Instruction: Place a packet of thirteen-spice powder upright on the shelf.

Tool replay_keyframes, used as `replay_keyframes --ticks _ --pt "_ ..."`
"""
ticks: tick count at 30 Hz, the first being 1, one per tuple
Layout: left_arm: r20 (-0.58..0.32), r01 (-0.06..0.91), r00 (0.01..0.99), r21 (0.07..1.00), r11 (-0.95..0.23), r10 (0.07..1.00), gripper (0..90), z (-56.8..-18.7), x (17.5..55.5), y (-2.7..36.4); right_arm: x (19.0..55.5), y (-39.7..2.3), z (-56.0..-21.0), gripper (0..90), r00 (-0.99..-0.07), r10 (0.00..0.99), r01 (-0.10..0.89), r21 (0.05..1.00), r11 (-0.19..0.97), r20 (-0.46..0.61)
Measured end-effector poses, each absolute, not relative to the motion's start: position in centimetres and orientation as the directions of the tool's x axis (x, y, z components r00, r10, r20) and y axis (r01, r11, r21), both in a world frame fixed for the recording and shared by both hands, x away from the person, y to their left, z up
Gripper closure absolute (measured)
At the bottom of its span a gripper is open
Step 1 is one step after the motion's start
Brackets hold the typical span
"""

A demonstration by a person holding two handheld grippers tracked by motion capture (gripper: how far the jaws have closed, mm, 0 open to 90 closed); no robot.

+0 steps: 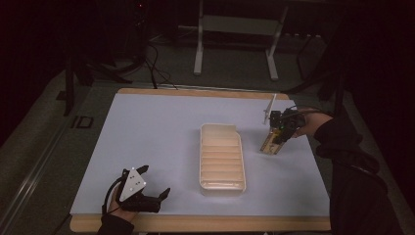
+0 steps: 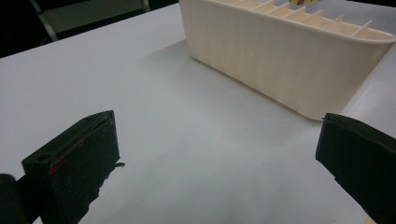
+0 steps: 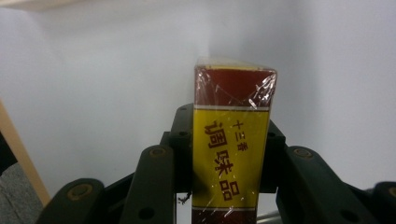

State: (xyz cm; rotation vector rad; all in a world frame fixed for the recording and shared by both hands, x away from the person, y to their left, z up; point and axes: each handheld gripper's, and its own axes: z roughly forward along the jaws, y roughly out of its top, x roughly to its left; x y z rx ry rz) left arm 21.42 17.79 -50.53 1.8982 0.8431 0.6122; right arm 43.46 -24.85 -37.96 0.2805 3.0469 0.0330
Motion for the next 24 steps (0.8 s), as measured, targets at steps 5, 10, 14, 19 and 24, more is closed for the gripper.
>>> replay_keyframes --ticks 5,10,14,19,24 --pt "0.059 0.301 0.639 0.899 -0.319 0.767 0.0 -50.6 21.5 17.8 43.0 -24.2 -36.9 67.7 -0.988 0.135 0.132 0.053 0.990 -0.071" --pt "0.065 0.301 0.646 0.894 -0.332 0.761 0.0 -50.6 21.5 17.6 42.7 -23.7 -35.8 67.8 -0.992 0.099 0.092 0.091 0.992 -0.072" --pt "0.064 0.300 0.643 0.896 -0.327 0.763 0.0 -50.6 21.6 17.7 42.4 -23.2 -34.6 67.8 -0.994 0.070 0.060 0.128 0.990 -0.079" --pt "0.063 0.300 0.647 0.895 -0.329 0.760 0.0 -50.6 21.5 17.7 42.0 -22.3 -33.1 67.8 -0.996 0.030 0.014 0.185 0.983 -0.081" --pt "0.060 0.300 0.646 0.897 -0.325 0.761 0.0 -50.6 21.5 17.7 41.9 -21.6 -32.6 67.9 -0.996 0.016 -0.001 0.199 0.980 -0.084"
